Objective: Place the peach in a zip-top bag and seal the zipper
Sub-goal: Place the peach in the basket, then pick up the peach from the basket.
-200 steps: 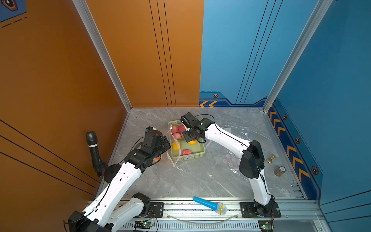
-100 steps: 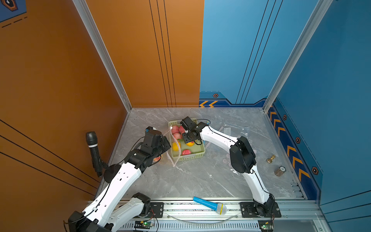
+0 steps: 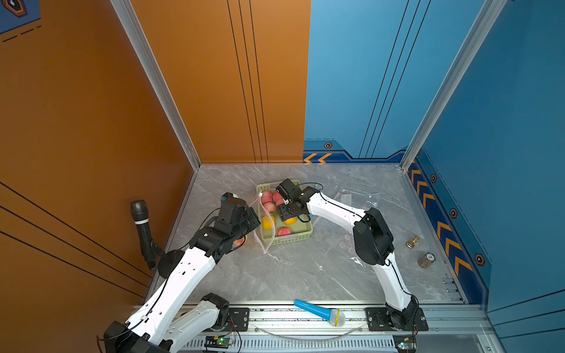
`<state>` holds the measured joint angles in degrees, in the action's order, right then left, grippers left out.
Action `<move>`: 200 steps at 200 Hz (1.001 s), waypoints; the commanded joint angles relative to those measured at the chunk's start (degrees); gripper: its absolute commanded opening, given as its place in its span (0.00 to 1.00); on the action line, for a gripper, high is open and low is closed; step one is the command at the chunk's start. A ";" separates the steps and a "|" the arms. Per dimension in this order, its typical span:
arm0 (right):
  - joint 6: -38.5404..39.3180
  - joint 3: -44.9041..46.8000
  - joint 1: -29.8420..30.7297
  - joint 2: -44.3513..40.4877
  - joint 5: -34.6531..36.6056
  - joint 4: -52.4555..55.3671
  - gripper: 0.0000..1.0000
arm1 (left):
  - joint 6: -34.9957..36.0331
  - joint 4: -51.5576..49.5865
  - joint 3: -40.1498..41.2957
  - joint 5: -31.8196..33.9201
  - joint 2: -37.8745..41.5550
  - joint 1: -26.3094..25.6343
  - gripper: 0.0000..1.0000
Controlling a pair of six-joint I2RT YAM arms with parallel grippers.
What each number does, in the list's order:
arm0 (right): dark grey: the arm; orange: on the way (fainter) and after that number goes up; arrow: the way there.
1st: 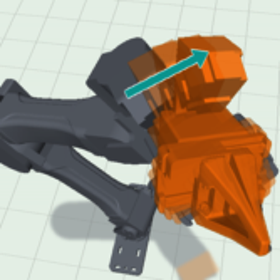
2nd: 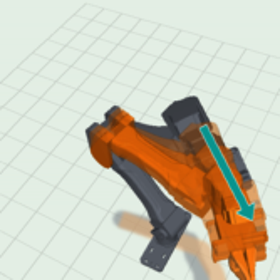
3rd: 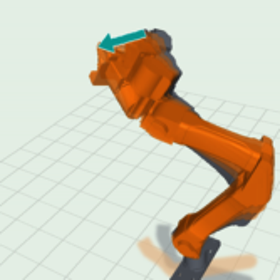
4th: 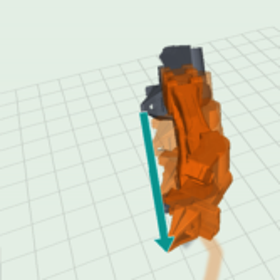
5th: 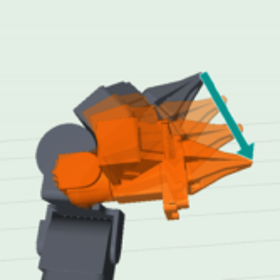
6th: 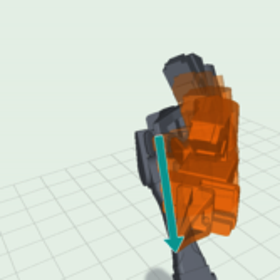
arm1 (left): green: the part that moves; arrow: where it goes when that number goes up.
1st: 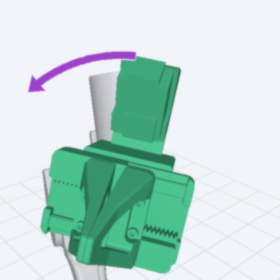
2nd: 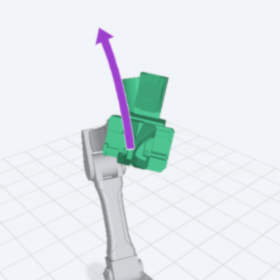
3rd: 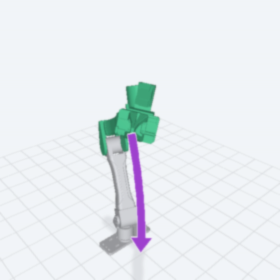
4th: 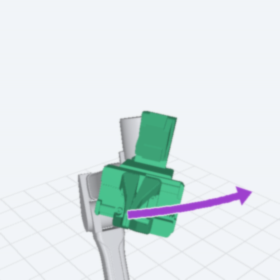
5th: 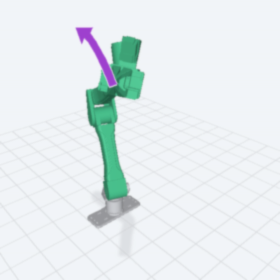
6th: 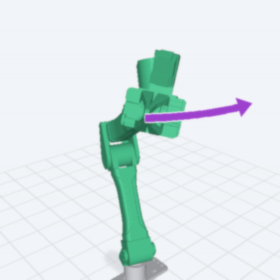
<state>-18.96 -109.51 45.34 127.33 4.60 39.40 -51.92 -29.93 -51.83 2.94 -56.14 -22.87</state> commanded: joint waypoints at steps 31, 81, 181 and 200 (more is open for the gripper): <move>-1.34 1.98 0.70 -1.35 0.85 2.76 0.76 | 0.70 0.16 -1.60 -0.30 0.94 0.67 0.00; -1.78 1.03 0.19 1.89 -0.51 2.26 0.68 | 0.68 0.05 -1.70 -0.57 1.16 0.64 0.00; -1.19 0.01 -0.22 3.38 -1.10 2.03 0.54 | 0.76 0.04 -1.67 -0.66 1.11 0.64 0.00; -1.10 1.45 -0.08 0.37 -0.45 1.60 0.46 | 0.97 -0.17 -1.78 -0.44 1.12 0.76 0.00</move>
<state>-19.97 -108.75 45.36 131.09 3.57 39.97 -51.92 -29.95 -51.86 2.90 -55.46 -22.87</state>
